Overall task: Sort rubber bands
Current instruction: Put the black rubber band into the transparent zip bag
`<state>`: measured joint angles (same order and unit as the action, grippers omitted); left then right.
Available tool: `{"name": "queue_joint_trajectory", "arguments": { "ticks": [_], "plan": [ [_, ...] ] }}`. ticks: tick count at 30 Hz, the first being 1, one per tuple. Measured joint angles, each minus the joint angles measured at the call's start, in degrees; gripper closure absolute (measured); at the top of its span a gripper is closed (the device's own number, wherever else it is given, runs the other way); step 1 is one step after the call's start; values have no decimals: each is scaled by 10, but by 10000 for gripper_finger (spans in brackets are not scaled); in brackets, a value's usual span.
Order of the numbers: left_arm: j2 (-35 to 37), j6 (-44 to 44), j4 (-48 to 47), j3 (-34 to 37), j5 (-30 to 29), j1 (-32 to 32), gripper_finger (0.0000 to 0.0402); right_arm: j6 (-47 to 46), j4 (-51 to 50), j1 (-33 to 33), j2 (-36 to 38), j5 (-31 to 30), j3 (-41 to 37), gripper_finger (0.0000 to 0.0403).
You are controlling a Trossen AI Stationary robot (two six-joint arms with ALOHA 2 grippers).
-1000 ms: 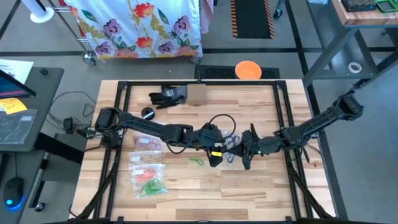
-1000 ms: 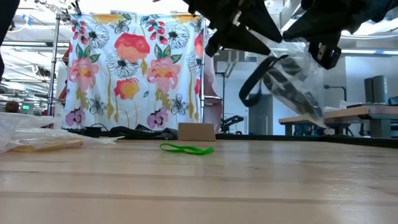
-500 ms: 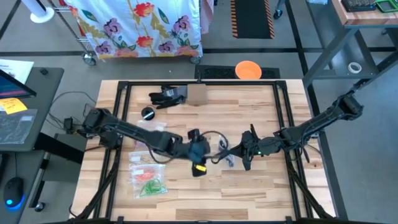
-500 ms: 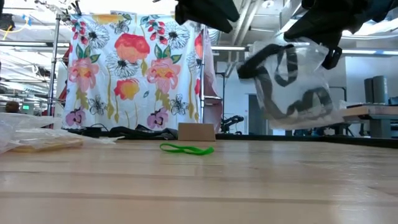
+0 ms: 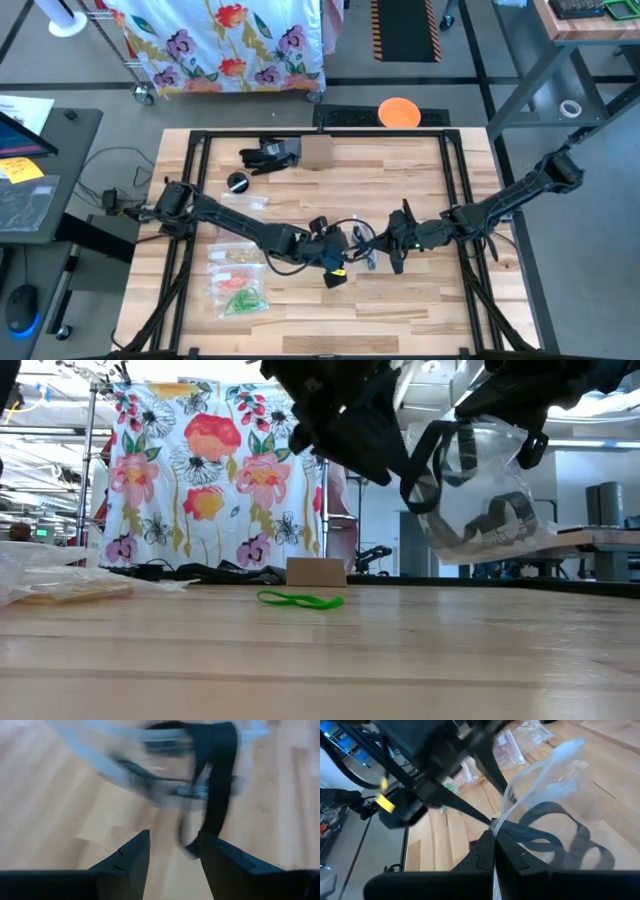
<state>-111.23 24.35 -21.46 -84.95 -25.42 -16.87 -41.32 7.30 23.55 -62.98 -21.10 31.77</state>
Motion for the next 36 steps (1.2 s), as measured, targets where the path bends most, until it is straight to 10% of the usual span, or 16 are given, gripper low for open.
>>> {"name": "queue_joint_trajectory", "arguments": {
  "ticks": [13, 21, 36],
  "plan": [
    [-6, 16, 6, 0, 46, 7, 247, 8, 1, 0, 0, 2, 0, 403],
    [0, -12, 37, 0, -1, 1, 390, 8, 6, 0, 0, 3, 0, 403],
    [21, -105, 47, -88, -8, 5, 400, 7, 1, 0, 0, 3, 0, 403]
  ]
}}
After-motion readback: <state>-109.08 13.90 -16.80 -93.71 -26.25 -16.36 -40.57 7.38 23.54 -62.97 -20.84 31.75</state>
